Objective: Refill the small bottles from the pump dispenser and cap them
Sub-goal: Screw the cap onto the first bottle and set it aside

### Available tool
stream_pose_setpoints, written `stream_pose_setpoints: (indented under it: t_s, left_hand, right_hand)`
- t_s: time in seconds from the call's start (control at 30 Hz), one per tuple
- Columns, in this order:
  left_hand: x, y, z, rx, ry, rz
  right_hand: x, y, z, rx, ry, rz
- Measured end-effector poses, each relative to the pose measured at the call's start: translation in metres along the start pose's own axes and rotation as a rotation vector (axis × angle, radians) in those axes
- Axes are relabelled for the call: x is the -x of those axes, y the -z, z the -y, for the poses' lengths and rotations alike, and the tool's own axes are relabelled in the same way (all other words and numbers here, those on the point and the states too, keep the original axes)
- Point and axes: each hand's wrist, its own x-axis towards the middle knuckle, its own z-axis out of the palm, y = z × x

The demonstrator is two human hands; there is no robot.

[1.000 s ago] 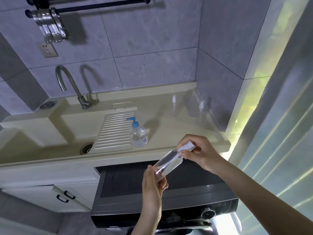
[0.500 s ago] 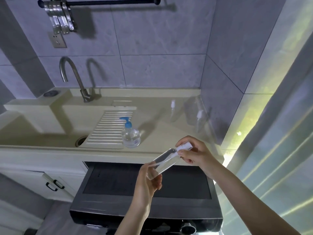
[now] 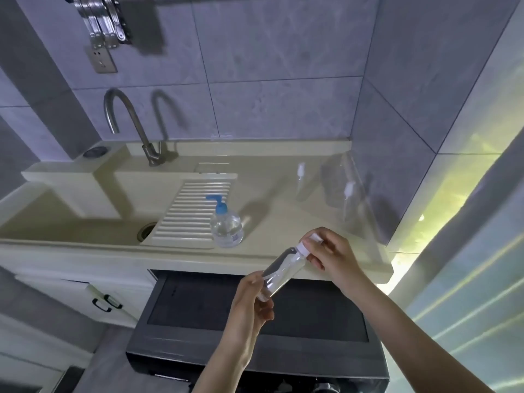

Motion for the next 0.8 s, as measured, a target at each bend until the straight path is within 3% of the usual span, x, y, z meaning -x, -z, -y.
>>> stream_pose_setpoints:
  t_s: [0.2,0.3,0.57,0.7,0.8]
  left_hand:
    - [-0.031,0.000,-0.017,-0.183,-0.036,0.085]
    - [-0.045,-0.005,-0.038,-0.157,-0.092,0.108]
    - [-0.094,-0.006,-0.072,-0.061,-0.128,0.099]
    - [-0.119,-0.001,-0.074,-0.053,-0.058,0.078]
    - [-0.135,0.001,-0.078,-0.045,-0.016,0.098]
  right_hand:
    - [-0.027,0.005,0.018,0.038,-0.066,-0.095]
    - [-0.042,0.007,0.027,-0.059,-0.113,-0.166]
    - [-0.083,0.004,0.028,-0.869,-0.240,-0.320]
    - [-0.098,-0.005,0.018,-1.273,-0.201,-0.154]
    - [-0.110,-0.011,0.010,-1.381,-0.166,-0.157]
